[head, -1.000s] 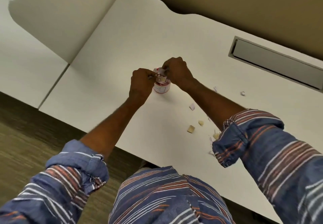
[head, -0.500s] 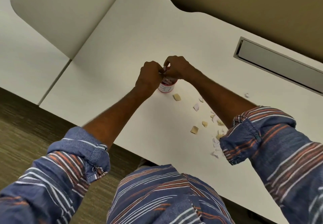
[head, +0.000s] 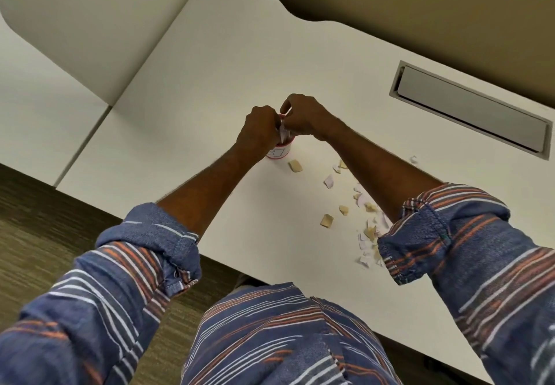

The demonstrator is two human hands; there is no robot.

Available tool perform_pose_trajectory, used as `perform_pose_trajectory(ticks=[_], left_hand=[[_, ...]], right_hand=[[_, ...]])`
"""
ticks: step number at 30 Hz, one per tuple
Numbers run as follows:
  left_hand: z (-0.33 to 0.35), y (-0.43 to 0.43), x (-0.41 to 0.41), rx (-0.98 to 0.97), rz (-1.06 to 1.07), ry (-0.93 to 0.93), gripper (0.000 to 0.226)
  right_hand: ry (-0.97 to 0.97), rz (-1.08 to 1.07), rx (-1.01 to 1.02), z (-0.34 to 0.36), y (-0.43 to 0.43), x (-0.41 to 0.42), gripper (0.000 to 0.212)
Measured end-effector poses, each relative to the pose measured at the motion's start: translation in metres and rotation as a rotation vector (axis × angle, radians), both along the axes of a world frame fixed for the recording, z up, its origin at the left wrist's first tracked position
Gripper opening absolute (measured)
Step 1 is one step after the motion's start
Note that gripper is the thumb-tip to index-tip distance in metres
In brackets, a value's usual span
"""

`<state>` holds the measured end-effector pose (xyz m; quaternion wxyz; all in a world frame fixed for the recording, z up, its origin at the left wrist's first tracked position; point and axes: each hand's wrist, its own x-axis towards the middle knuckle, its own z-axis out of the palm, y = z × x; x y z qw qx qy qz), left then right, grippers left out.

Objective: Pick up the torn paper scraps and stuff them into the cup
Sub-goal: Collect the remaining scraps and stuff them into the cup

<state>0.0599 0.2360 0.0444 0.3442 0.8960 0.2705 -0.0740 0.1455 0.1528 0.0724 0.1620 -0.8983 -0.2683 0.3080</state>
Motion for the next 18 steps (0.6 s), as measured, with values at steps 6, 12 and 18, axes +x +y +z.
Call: perform_pose_trajectory(ticks=[6,12,18], left_hand=[[0.002,-0.001,0.002,0.046,-0.012,-0.014,0.031],[0.004,0.002,0.001,0.136,-0.027,-0.113,0.028],[-0.001,0.001,-0.007,0.059,-0.032,-0.142,0.024]], right_hand=[[-0.075,-0.009,0.027,-0.007,-0.001,0.002,0.032],[-0.169,-0.049,0.113,-0.012,-0.004,0.003,0.027],[-0.245,-0.171,0.191,-0.027,-0.034,0.008,0.017]])
